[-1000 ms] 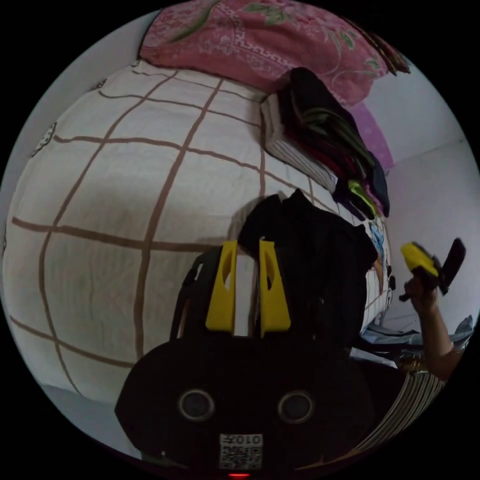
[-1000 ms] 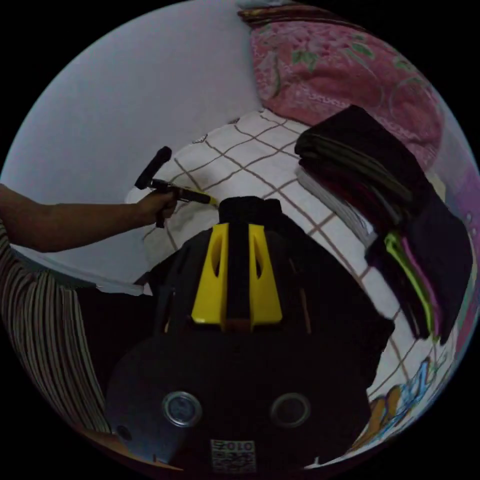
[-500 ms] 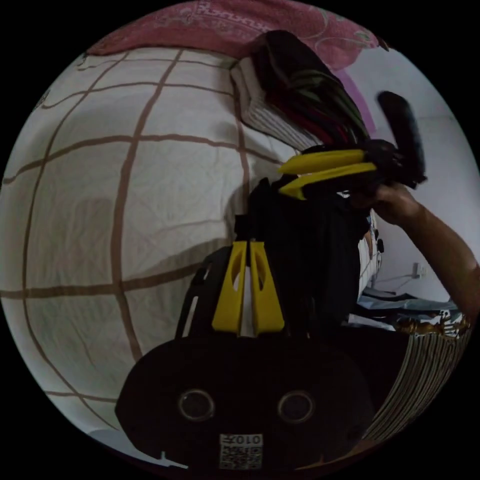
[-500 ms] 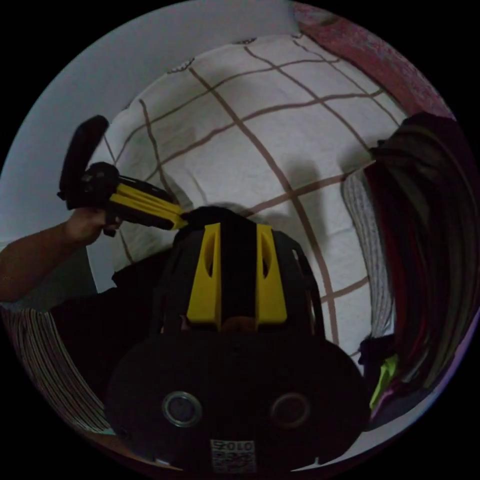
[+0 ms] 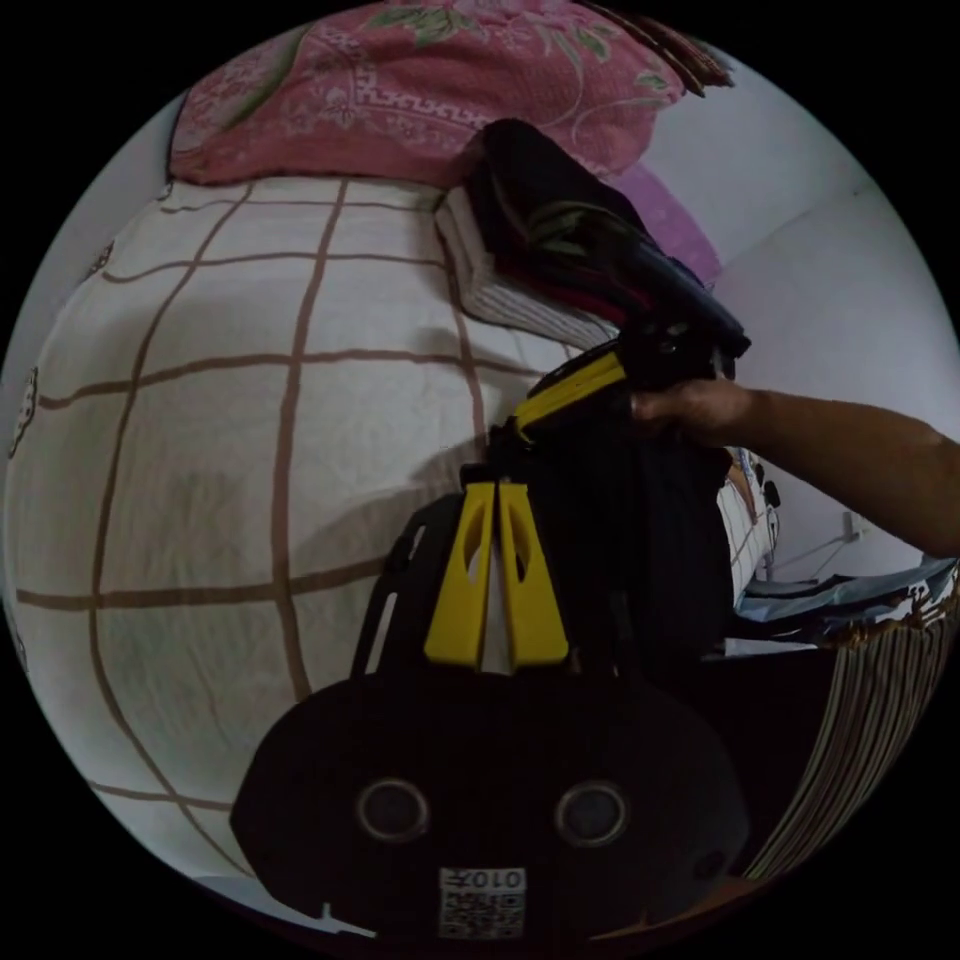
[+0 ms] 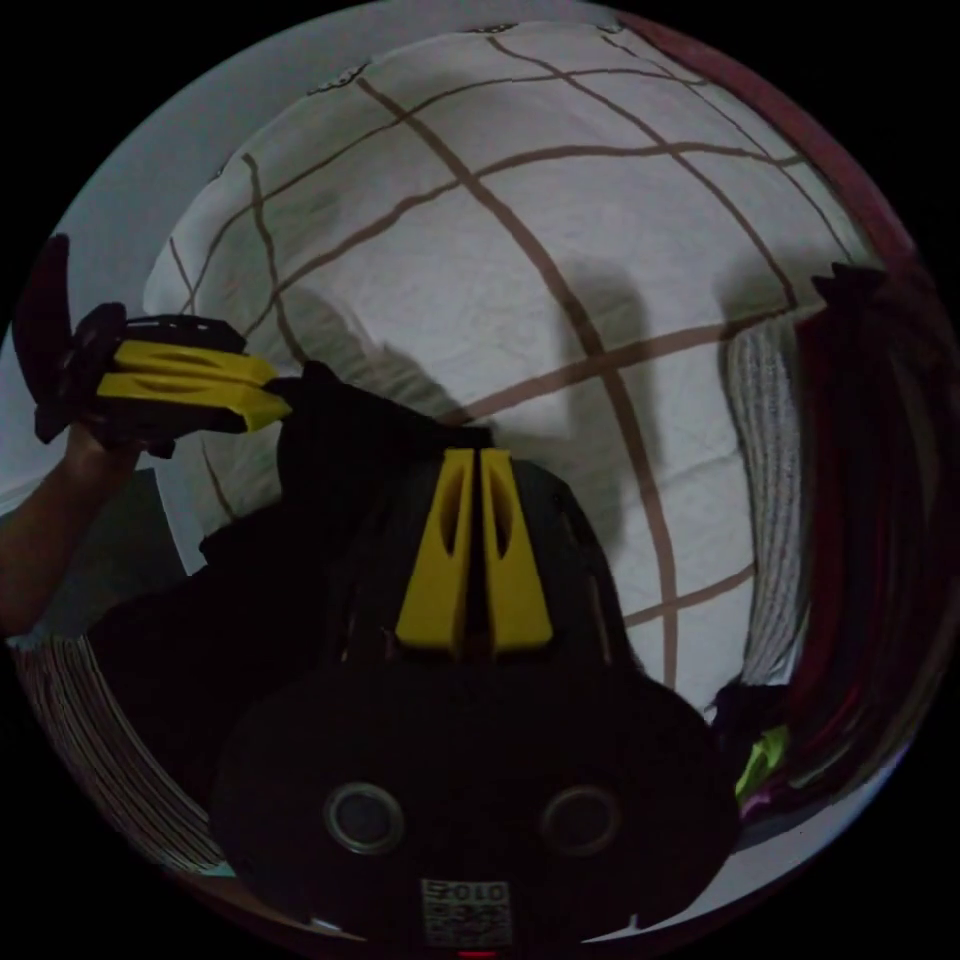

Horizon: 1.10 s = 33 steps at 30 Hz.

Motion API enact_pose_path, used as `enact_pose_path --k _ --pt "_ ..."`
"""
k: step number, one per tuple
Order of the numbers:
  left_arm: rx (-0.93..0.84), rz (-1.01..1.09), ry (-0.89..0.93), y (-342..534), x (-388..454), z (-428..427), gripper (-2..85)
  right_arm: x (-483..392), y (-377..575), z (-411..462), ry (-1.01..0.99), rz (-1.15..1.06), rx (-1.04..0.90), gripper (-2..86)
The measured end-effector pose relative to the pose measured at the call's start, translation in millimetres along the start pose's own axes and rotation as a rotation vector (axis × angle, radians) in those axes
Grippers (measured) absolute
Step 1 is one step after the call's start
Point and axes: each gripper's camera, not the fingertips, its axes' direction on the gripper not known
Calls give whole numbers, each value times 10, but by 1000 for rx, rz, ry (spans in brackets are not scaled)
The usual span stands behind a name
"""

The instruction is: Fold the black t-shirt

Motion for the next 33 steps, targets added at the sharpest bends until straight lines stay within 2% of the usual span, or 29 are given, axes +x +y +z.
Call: enact_pose_path --k 7,11,13,15,17,21,24,28,30,33 --pt "146 -63 -56 104 -201 -466 -3 -170 -271 -779 261 -221 106 21" --pt "176 -138 -102 1 -425 -691 -3 -248 -492 -941 285 -382 -13 16" --pt "154 -197 -179 -2 -524 -749 -3 -198 -509 -972 207 -352 -15 17" --pt "193 -313 -137 146 -745 -844 -3 -109 -459 -1009 89 -310 33 19" --pt "187 -383 -107 287 -884 -813 -3 51 -302 -1081 44 -182 170 24" --pt "258 -358 -39 515 -913 -755 -3 322 48 -1248 -73 -58 340 39" --pt "268 -325 -13 517 -854 -760 -2 334 389 -1300 -42 -94 390 72" --pt "318 -281 -9 376 -762 -885 -2 235 878 -983 142 -140 234 100" --pt "367 -242 0 251 -659 -1059 -2 240 1132 -842 150 -123 176 96" --pt "358 -204 -82 122 -522 -1131 -2 254 1699 -785 145 -37 252 89"
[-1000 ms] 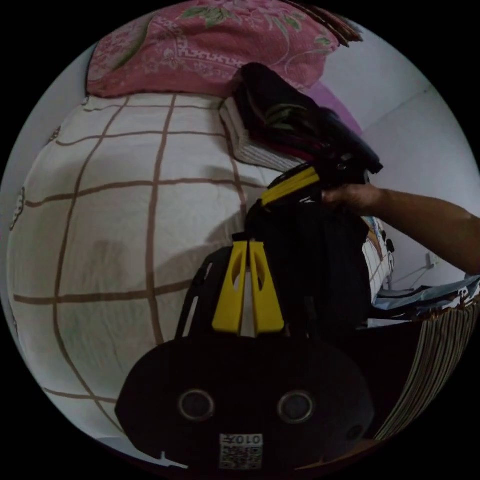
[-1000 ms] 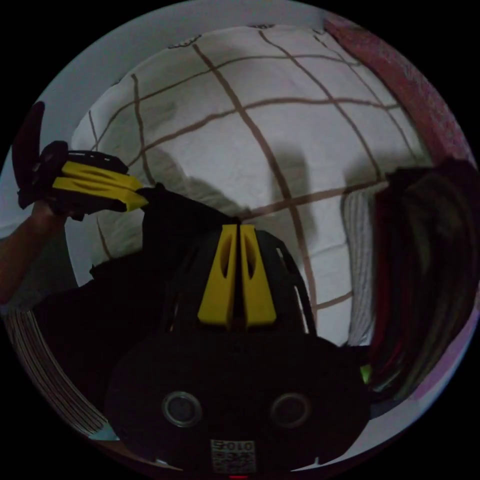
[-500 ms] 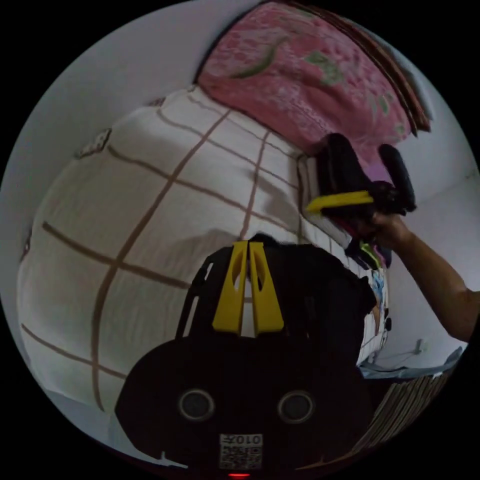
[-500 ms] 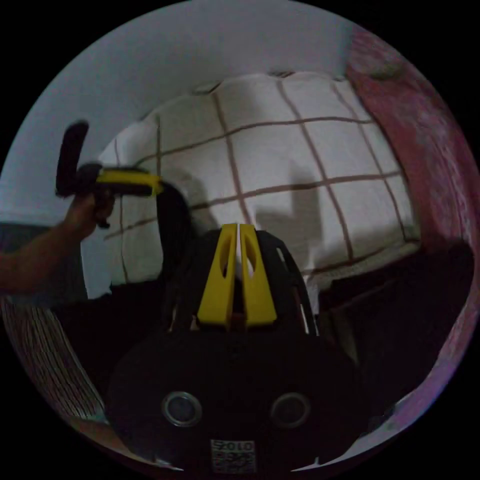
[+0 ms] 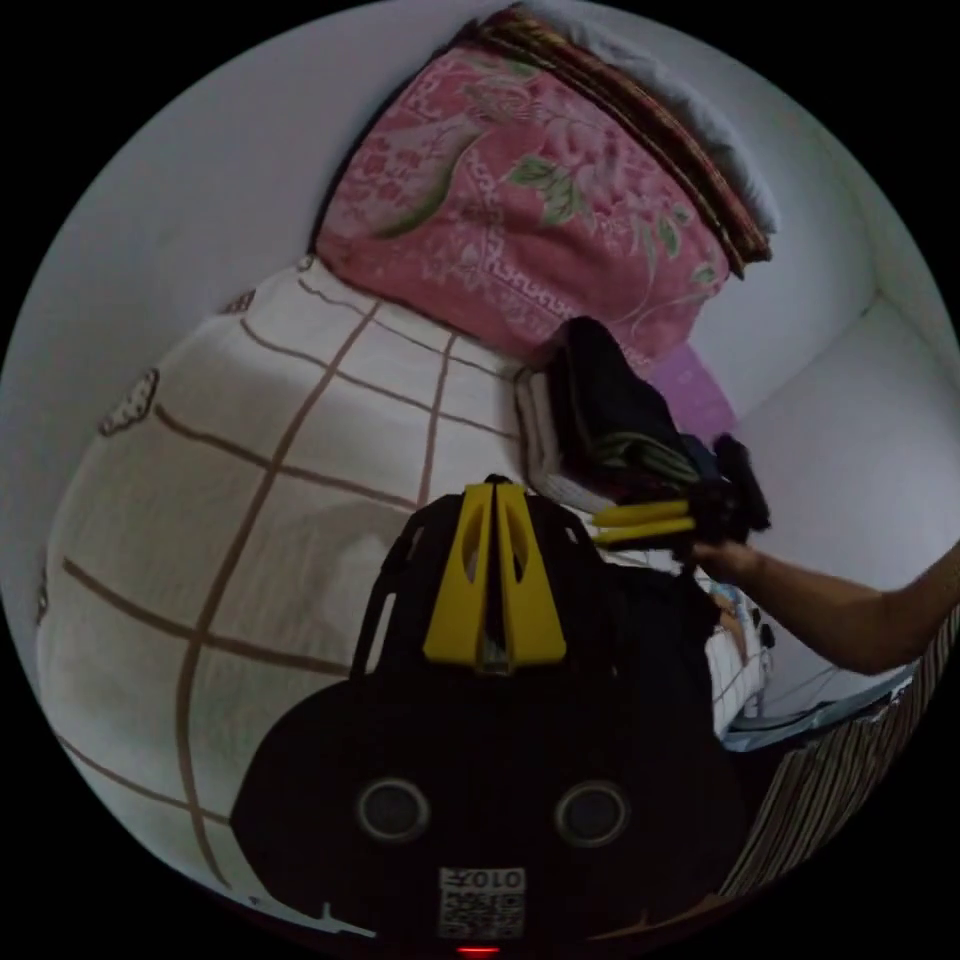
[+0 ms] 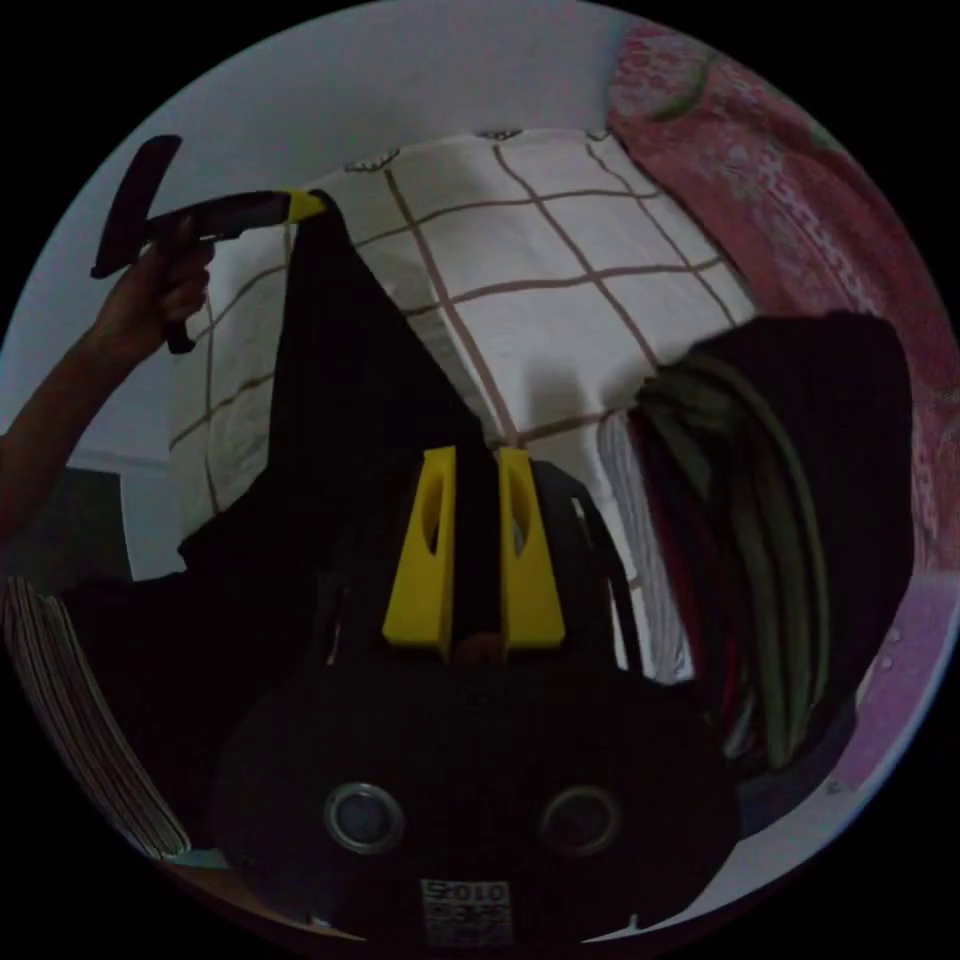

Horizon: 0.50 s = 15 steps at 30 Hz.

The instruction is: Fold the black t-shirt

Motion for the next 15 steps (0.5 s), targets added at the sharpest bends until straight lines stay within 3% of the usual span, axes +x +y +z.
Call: enact_pose_path --k 2,5,8,15 --pt "-109 -49 -107 3 -72 203 -1 9 500 -59 -105 54 48 107" --pt "-278 -160 -101 120 -365 538 3 4 1140 -101 -160 121 50 128" --pt "-236 -225 -81 242 -498 457 17 47 1842 -196 -192 228 79 133" --pt "-117 -96 -141 779 -88 -66 34 -34 3574 -345 -275 461 166 130"
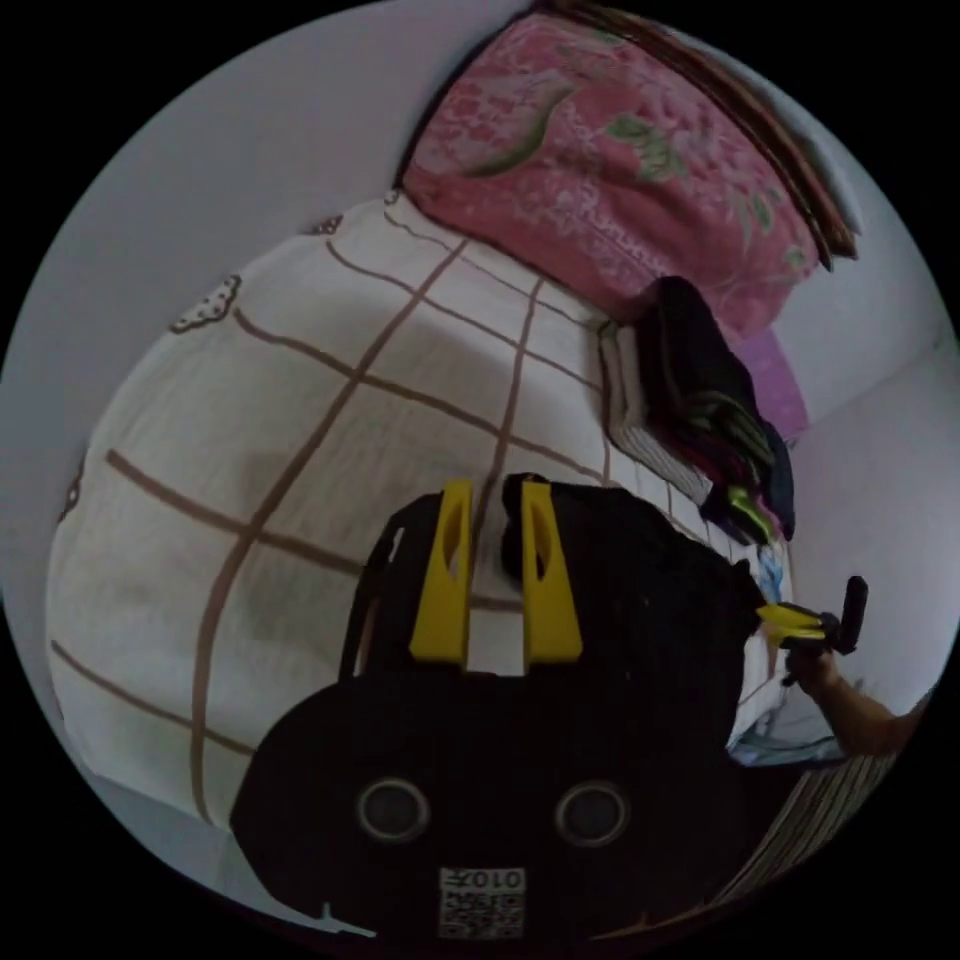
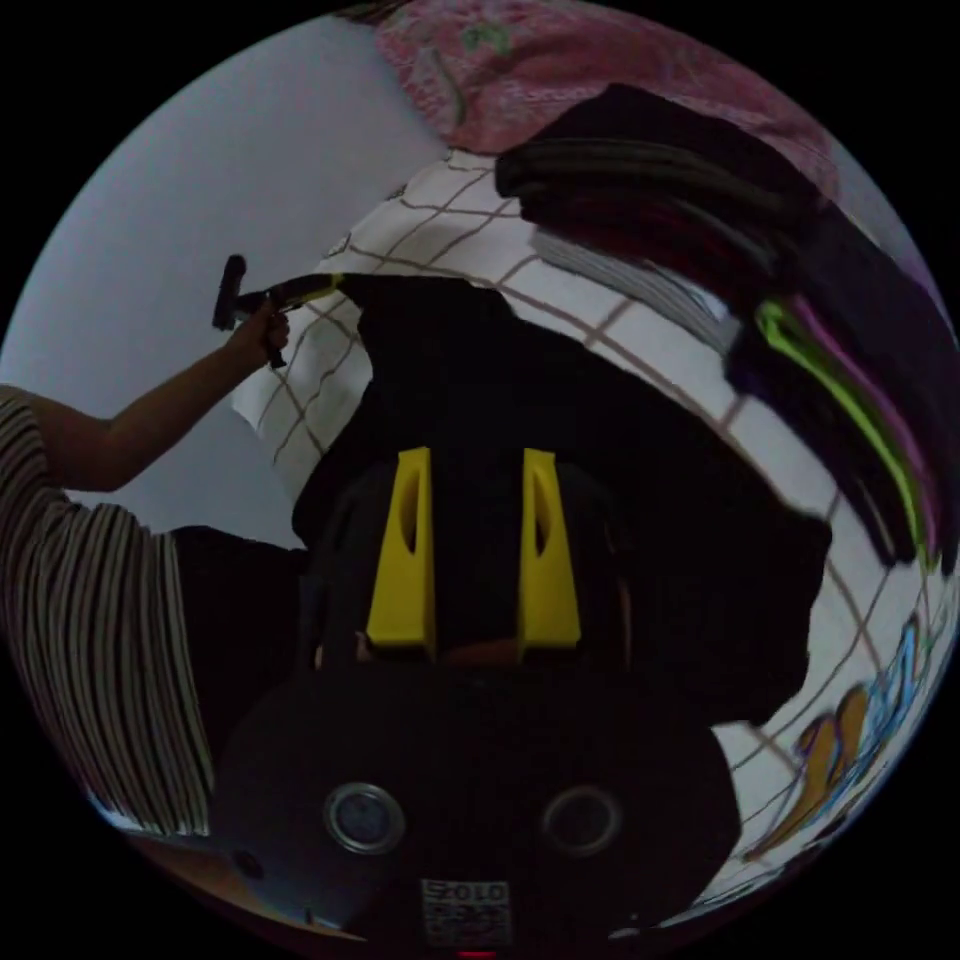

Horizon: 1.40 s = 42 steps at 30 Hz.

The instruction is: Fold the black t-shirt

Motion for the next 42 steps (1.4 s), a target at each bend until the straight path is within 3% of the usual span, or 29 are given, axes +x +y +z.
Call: enact_pose_path --k 5,11,13,17,20,27,34,39,42 --pt "-166 -53 -32 419 19 139 23 476 1327 -266 34 262 56 126" --pt "151 -479 123 868 -219 -321 3 1195 2563 -678 175 574 237 124" --pt "173 -457 138 926 -112 -459 1 1434 2836 -774 230 629 274 125" --pt "55 -153 74 1024 484 -715 -1 1969 3243 -851 351 611 229 127" --pt "12 -45 19 1305 809 -881 -1 2383 3472 -835 306 624 197 123" --pt "-44 -116 2 2018 982 -1020 -1 2952 3870 -843 185 557 127 51" --pt "-40 -159 37 2348 1200 -939 -1 3224 4293 -1754 288 518 304 36" --pt "-84 -86 76 2348 1634 -709 -2 3688 4223 -1827 394 470 145 57" --pt "-85 -13 79 2257 1898 -692 -2 4045 4287 -1589 323 553 -27 150"
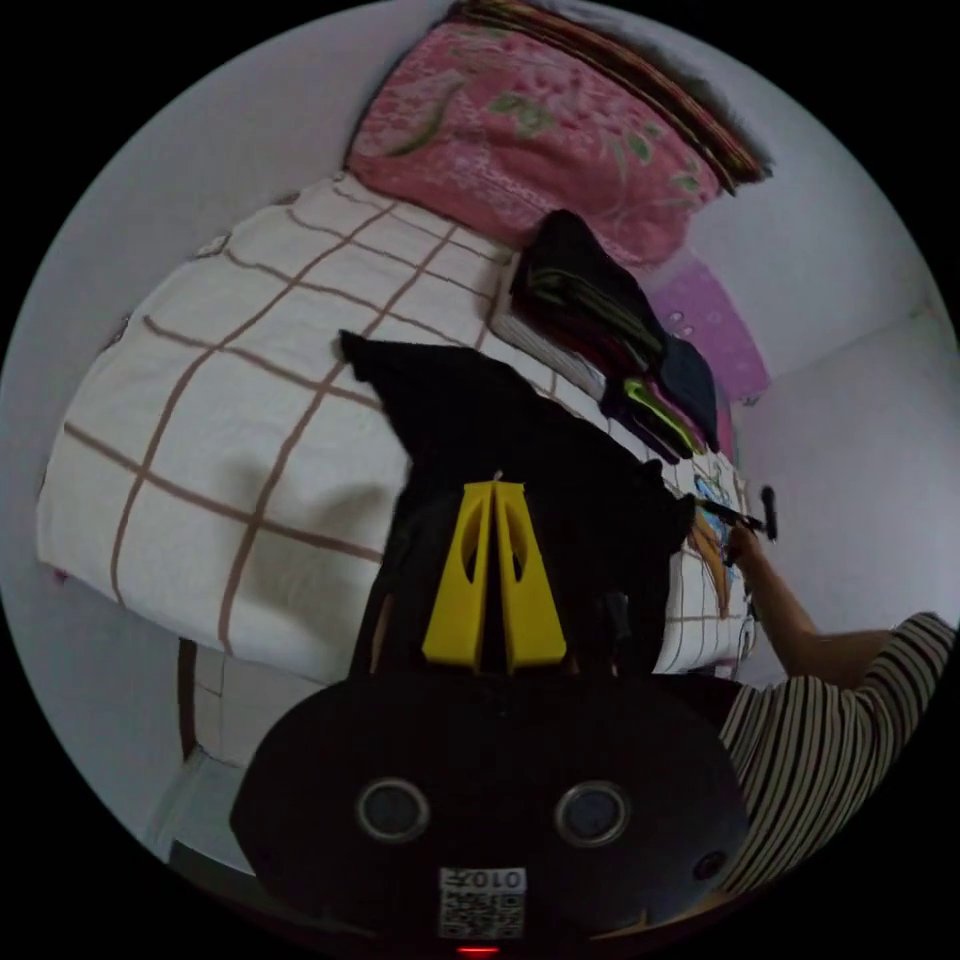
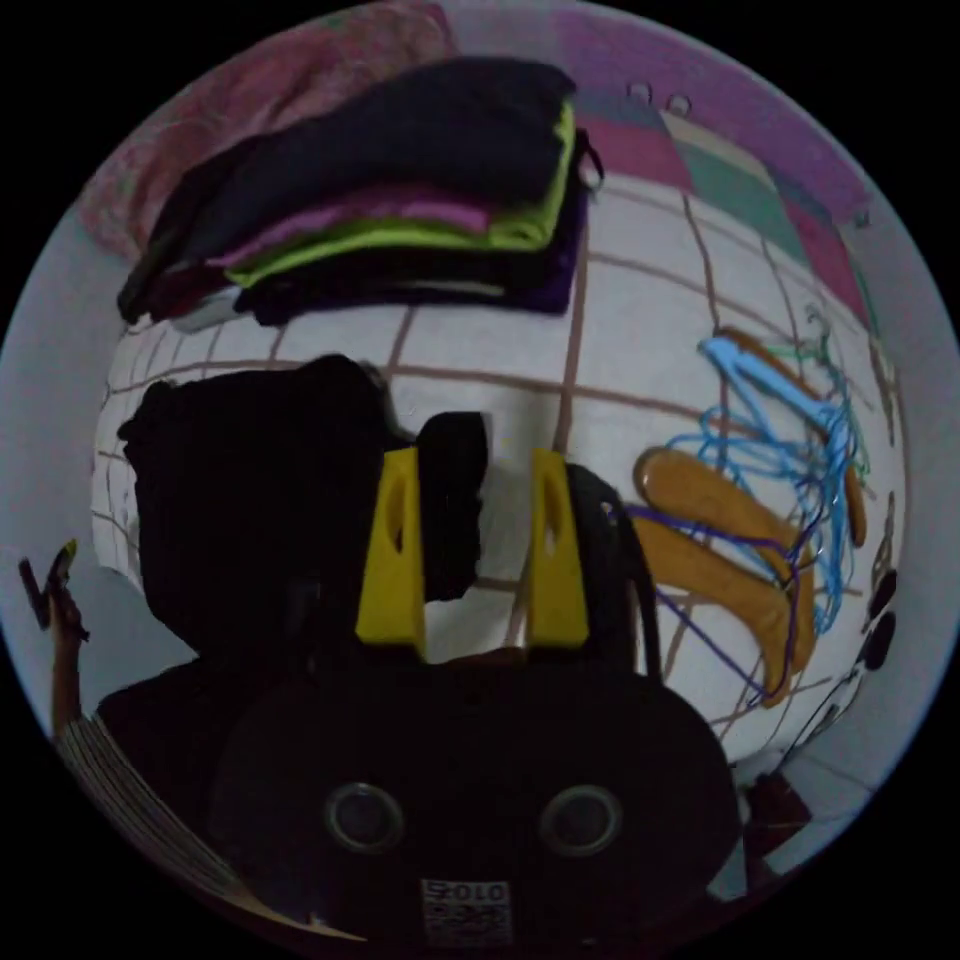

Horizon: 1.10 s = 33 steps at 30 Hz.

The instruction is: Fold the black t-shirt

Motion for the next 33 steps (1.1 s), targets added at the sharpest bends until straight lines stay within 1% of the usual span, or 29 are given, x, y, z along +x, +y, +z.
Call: enact_pose_path --k 1,5,8,12,14,16,20,22,24,27,30,33 --pt "0 13 -1 -14 46 -3 -2 129 40 65 -46 30 -14 145" --pt "2 69 -38 -4 282 -50 -2 596 481 68 -211 201 184 115" --pt "-1 37 -20 78 319 -15 -2 714 746 257 -262 181 165 112" --pt "-18 9 5 90 405 114 -2 698 891 478 -274 163 115 108" --pt "-27 35 8 25 512 165 -2 694 876 573 -291 193 113 100" --pt "-36 76 3 -61 646 210 -2 699 839 589 -266 230 109 81" --pt "-48 143 0 -222 908 316 -2 632 786 443 -287 209 116 50" --pt "-46 142 13 -251 964 368 -2 593 830 358 -241 218 138 46" --pt "-52 125 29 -267 1003 450 -2 606 905 313 -261 245 157 45" --pt "-60 111 34 -283 1055 527 -2 623 1037 305 -222 298 125 44" --pt "-67 104 32 -309 1118 583 -2 564 1083 428 -246 343 38 46" --pt "-74 96 23 -340 1187 648 -2 395 1033 568 -218 358 -20 54"
